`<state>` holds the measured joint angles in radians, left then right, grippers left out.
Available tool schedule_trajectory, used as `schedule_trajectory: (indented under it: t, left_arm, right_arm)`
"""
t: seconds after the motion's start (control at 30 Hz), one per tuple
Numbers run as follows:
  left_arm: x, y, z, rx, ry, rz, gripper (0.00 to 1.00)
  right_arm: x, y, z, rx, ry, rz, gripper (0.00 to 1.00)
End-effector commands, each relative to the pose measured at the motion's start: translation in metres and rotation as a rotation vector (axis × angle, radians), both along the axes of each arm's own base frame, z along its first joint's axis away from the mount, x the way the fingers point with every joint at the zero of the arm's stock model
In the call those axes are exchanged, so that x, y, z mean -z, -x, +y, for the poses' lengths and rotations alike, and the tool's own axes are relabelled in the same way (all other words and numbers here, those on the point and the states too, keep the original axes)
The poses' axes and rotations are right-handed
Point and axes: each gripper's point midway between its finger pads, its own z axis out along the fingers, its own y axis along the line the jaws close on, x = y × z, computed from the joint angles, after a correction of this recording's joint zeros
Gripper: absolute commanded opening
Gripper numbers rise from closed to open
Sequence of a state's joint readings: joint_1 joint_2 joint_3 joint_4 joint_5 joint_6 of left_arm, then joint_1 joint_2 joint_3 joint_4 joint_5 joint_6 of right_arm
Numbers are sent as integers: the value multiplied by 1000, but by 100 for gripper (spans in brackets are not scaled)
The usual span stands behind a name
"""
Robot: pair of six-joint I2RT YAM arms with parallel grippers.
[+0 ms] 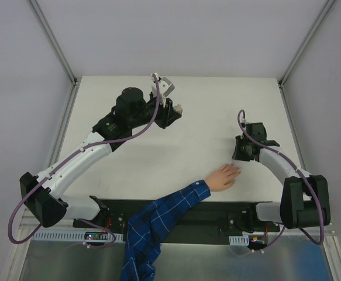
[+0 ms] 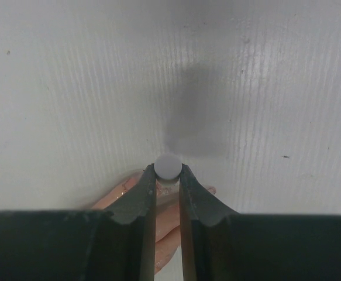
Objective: Paint the nails
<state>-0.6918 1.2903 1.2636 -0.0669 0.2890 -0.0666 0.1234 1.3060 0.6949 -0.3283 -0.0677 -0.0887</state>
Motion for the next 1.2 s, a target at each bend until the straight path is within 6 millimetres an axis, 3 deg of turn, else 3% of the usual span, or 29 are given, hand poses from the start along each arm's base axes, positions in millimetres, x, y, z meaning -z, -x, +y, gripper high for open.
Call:
schedule_trajectory:
  t: [0.0,0.9,1.17]
  left_arm:
    - [-23,-2,-1,20,40,-39,0]
    - [-19,-14,7,8,38,-20,0]
    - [-19,-15,7,6,39,-18,0]
  right_arm:
    - [-12,-14,3,-8,-1,-45,1]
    - [-10,-19,-18,58,96,-39,0]
    - [-14,-21,-11,36,63,-53,1]
